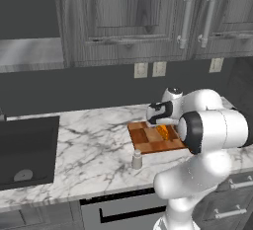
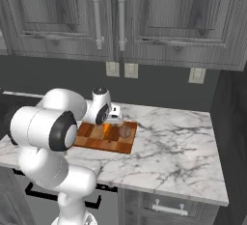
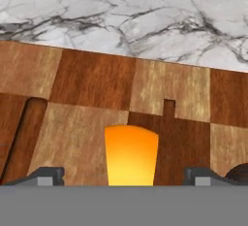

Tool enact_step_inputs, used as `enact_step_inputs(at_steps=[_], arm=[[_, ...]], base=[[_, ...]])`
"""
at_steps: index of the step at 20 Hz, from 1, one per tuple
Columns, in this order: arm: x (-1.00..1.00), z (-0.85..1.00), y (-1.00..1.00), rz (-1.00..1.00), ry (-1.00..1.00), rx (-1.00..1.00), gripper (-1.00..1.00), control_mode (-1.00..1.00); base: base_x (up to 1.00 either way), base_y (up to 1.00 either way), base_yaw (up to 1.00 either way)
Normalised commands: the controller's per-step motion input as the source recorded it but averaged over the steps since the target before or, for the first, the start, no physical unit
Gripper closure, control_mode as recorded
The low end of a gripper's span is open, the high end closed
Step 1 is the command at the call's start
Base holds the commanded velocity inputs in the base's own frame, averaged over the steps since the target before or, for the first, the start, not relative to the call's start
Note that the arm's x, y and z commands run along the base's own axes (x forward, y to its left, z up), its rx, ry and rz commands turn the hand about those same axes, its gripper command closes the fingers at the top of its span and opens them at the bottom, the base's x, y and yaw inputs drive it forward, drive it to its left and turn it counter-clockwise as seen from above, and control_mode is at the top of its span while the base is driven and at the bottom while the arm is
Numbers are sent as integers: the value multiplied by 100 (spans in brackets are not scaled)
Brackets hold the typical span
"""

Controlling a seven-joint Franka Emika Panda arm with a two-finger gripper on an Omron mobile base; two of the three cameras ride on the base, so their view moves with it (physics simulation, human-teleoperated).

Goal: Retrieve the reheated potato from the microwave, then place the potato, cheese, and condiment on the cutting board.

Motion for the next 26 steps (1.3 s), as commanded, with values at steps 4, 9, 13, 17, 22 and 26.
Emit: enact_step_inputs(at_steps=[4,9,13,17,22,26], arm=[[-19,45,6,0,-7,0,-100,-100],[-35,42,10,-1,-3,0,-100,-100],[-45,32,13,-7,0,0,-100,-100],[-54,24,10,-5,0,1,-100,-100],[-57,3,30,-4,0,1,-100,-100],[-50,11,38,-6,0,3,-100,-100]], base=[[0,0,0],[0,0,0],[0,0,0],[0,0,0],[0,0,0],[0,0,0]])
